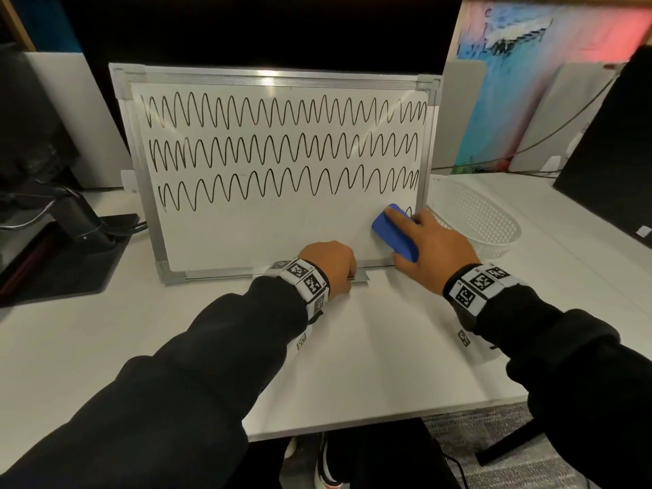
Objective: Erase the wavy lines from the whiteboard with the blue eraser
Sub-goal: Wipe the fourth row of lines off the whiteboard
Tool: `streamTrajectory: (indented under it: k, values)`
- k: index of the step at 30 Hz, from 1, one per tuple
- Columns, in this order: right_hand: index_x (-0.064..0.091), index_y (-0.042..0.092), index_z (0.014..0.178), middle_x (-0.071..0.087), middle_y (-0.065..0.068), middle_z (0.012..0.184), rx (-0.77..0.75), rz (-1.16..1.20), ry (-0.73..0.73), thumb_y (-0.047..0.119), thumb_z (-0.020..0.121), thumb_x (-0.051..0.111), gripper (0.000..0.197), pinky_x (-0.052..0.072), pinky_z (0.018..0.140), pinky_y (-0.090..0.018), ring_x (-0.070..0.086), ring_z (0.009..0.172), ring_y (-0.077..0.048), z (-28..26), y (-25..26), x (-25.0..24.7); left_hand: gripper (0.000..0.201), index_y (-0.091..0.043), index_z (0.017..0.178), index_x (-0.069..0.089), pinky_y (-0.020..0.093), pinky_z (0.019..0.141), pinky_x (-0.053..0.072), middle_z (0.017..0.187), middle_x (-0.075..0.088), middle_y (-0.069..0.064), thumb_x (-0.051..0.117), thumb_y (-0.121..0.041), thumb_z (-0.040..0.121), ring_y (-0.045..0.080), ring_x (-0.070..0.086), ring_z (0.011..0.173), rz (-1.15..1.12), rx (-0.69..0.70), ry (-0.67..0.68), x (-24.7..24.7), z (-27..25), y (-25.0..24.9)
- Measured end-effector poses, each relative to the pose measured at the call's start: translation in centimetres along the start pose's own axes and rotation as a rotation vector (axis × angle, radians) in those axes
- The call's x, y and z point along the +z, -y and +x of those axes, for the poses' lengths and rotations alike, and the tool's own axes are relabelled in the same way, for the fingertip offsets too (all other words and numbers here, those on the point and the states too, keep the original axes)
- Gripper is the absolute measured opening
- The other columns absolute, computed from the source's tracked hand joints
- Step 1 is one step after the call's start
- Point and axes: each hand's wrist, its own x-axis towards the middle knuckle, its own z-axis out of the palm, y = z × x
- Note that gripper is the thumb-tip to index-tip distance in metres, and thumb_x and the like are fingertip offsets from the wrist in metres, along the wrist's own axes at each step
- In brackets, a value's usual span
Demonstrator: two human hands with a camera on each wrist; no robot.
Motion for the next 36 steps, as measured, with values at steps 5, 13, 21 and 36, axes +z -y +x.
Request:
streamTrajectory:
  k: [5,13,21,36]
  values:
    - [0.019,0.039,0.151,0.048,-0.001,0.119,-0.116,-0.100,0.047,0.046,0.085,0.058,0.077,0.040,0.059,-0.027,0.058,0.079,-0.022,-0.1,-0.1,0.4,0.015,-0.026,0.098,0.074,0.028,0.068,0.044,0.092,0.068,-0.002,0.067,-0.027,0.084,0.022,0.058,0.076,0.004,0.009,-0.005,0.1,0.1,0.0]
    - [0.013,0.039,0.151,0.047,-0.001,0.120,-0.130,-0.088,0.038,0.049,0.087,0.055,0.077,0.039,0.060,-0.026,0.050,0.072,-0.018,0.5,0.3,0.4,0.015,-0.026,0.097,0.074,0.028,0.068,0.044,0.094,0.069,-0.002,0.066,-0.027,0.084,0.021,0.058,0.077,0.003,0.008,0.005,0.1,0.1,0.0]
    - [0.006,0.042,0.150,0.047,-0.001,0.117,-0.101,-0.038,0.114,0.052,0.087,0.053,0.079,0.040,0.061,-0.027,0.052,0.076,-0.019,-0.1,0.1,0.4,0.017,-0.027,0.099,0.074,0.029,0.072,0.049,0.097,0.069,-0.002,0.066,-0.026,0.084,0.023,0.064,0.085,-0.001,0.015,0.012,0.1,0.3,0.2]
    - [0.021,0.032,0.149,0.052,-0.010,0.132,0.113,0.205,0.077,0.050,0.085,0.058,0.076,0.050,0.083,-0.035,0.058,0.104,-0.028,-0.2,-0.5,-0.5,0.020,-0.027,0.103,0.075,0.030,0.075,0.052,0.099,0.070,-0.003,0.067,-0.028,0.085,0.022,0.064,0.085,-0.004,0.027,0.011,0.2,0.4,0.3]
